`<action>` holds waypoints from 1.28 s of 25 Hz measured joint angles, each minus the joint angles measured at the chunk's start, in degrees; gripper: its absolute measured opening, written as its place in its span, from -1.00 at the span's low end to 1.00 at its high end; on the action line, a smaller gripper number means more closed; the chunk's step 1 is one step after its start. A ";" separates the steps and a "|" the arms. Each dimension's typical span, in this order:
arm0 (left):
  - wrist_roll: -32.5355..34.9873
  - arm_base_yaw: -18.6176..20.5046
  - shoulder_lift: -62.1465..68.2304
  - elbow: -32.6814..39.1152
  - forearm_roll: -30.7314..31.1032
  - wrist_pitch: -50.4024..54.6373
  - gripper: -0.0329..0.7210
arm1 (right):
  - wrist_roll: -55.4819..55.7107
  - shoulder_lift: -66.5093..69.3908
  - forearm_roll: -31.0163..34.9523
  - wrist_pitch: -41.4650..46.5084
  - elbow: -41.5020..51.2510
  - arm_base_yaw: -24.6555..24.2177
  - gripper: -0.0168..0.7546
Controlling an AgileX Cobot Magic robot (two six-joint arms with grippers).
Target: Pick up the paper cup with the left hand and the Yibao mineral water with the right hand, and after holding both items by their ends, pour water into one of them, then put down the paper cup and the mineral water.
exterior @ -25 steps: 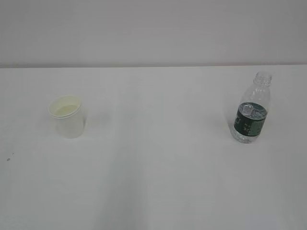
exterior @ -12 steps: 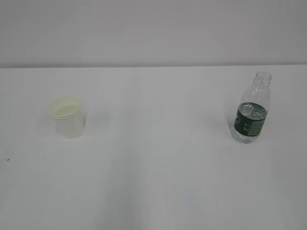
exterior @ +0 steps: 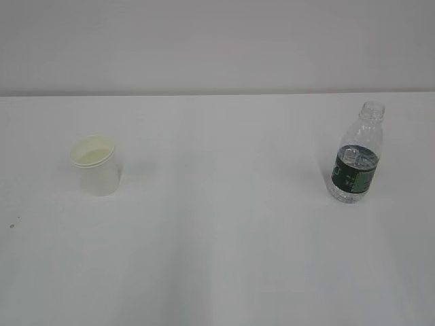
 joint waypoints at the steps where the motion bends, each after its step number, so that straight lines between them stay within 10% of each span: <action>1: 0.00 0.00 0.00 0.30 0.00 0.00 -0.20 | -0.12 0.00 0.00 0.01 0.26 0.00 0.45; 32: 0.00 0.00 0.00 4.28 0.11 -1.59 -0.20 | -0.54 0.00 0.00 0.01 0.60 0.00 0.44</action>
